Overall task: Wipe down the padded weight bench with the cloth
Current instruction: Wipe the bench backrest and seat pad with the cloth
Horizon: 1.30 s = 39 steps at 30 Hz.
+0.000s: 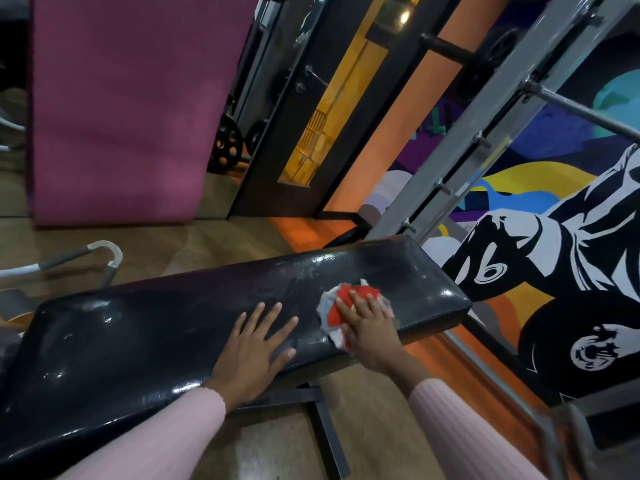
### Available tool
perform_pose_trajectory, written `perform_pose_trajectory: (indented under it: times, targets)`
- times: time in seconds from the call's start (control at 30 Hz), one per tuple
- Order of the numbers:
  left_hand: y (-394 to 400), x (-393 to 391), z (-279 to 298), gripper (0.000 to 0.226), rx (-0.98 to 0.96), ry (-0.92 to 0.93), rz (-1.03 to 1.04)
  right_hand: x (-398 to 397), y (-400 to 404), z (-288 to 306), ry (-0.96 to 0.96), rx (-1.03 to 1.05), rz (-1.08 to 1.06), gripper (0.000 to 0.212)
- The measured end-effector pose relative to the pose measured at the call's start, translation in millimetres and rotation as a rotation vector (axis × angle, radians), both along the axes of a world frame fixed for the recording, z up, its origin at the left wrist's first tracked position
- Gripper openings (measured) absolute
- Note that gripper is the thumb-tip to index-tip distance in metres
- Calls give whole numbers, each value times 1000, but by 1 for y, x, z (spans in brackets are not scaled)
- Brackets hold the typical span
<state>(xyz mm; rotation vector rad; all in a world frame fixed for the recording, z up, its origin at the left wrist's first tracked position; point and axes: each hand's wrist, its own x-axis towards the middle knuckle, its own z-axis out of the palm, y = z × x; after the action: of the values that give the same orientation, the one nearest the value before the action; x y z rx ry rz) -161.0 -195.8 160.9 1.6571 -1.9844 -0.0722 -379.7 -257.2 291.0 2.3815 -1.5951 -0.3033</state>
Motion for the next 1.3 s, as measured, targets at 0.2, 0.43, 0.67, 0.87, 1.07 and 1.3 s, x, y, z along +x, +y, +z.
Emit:
perform_pose_trajectory:
  times: [0.2, 0.43, 0.67, 0.87, 1.07, 1.3]
  targets:
    - [-2, -1, -5, 54, -27, -25, 16, -43, 5, 21, -34, 11, -31, 51]
    - [-4, -3, -7, 55, -49, -42, 24, 14, -16, 10, 33, -7, -108, 56]
    - [-3, -3, -5, 55, -38, -36, 20, -24, 5, 17, 11, 54, 23, 71]
    - [-3, -3, -5, 55, -49, -35, 25, 22, -37, 13, -5, 20, -146, 54]
    - [-3, -2, -5, 55, -47, -24, 18, 26, 15, 2, 26, 97, 118, 70]
    - [-3, -1, -6, 55, -36, -49, 15, 22, -39, 15, 32, 49, -104, 54]
